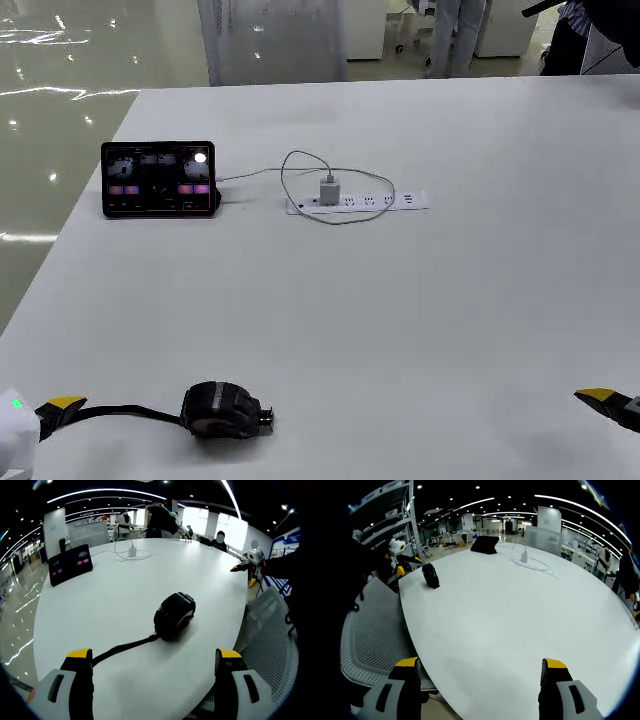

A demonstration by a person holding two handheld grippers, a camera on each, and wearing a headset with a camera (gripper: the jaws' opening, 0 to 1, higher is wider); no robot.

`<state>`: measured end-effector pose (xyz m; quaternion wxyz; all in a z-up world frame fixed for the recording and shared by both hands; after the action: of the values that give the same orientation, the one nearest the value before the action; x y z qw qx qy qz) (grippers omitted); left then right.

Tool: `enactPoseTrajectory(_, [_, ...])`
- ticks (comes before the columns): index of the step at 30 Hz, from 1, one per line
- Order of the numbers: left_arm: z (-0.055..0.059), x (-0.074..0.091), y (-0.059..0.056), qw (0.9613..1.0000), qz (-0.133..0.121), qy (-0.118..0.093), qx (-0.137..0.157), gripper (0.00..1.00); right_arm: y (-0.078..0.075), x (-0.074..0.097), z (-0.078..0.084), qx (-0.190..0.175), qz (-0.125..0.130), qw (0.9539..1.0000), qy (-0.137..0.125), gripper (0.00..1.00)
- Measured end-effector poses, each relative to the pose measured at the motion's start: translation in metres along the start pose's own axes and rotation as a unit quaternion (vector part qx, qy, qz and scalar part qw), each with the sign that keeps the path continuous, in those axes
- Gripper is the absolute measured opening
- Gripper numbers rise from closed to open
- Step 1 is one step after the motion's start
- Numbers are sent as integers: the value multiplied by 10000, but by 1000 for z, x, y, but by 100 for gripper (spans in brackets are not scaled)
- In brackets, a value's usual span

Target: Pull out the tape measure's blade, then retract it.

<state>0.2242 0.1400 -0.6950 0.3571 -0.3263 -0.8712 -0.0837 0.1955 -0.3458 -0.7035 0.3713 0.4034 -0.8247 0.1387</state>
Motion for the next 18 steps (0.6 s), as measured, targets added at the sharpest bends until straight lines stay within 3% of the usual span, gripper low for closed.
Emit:
enactPoseTrajectory(8, [-2, 0, 3, 10000, -4, -3, 1, 99, 1, 2, 4, 36, -32, 9999, 95, 99])
enactPoseTrajectory(18, [0, 0, 0, 9999, 74, 75, 8, 96, -3, 3, 4, 15, 32, 10000, 27, 99])
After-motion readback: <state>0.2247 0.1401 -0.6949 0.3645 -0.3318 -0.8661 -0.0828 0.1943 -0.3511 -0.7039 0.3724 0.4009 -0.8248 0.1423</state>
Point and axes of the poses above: the centre of the closed fingertips' face, and the gripper's own axes: x roughly backward along the fingers, y roughly to its left, z roughly out of its underside, the point moved 2 cm from there along x, roughly backward along the fingers, and after that the axes turned 1 degree about y, right-handed, at the moved point
